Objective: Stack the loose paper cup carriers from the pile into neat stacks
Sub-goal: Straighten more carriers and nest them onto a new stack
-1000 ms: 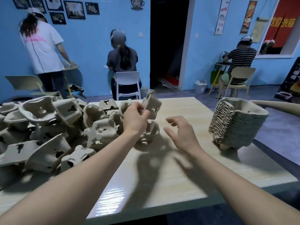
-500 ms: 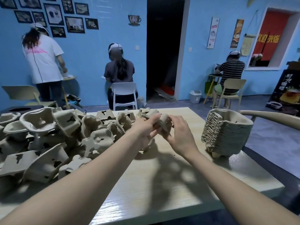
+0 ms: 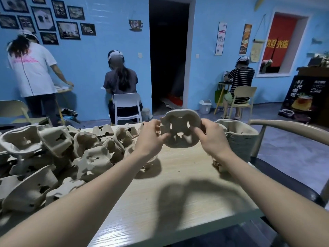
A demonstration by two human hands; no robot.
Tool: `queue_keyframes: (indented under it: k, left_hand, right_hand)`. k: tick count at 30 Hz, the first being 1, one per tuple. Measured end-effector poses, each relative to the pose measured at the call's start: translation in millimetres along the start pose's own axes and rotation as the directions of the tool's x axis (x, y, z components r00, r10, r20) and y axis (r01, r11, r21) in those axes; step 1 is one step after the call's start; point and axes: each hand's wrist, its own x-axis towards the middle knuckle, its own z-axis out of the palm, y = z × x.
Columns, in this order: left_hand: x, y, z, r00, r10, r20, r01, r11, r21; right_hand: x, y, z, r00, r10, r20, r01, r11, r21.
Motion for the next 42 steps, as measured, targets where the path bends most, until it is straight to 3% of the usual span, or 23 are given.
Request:
queue_keyframes:
  k: [6,12,20,26,42]
  left_hand:
    - [7.2,33.6,18.3,0.999,0.049,0.005,-0.047,0.969,-0.242]
    - [22.0,74.6,50.4,0.998,0.055,0.042,-0.034,0.920,-0.391]
    - [29.5,107.0,90.9,0.996,0.058,0.061,-0.024,0.888,-0.459]
    - [30.3,107.0,116.0,0.994,-0.030,0.104,0.073,0.899,-0.432]
    - [24.1,99.9,128.2,0.989,-0.030,0.148,0.065,0.970,-0.236]
  right_hand:
    - [7.7,6.3,-37.9,0.991,0.106,-0.080,-0.094,0.986,0.141]
    - [15.6,30.0,-81.1,0.960,0.148,-0.236,-0.143,0.989,0.037]
    - [30.1,66.3,-109.1,0.889,0.271,-0.370,-0.293,0.956,-0.004]
    - [28.7,81.9,-110.0,0.887,0.321,-0.332,-0.338,0.941,0.008]
    - [10.0,92.4,-100.2,0.933,0.324,-0.156,-0.335,0.941,-0.047]
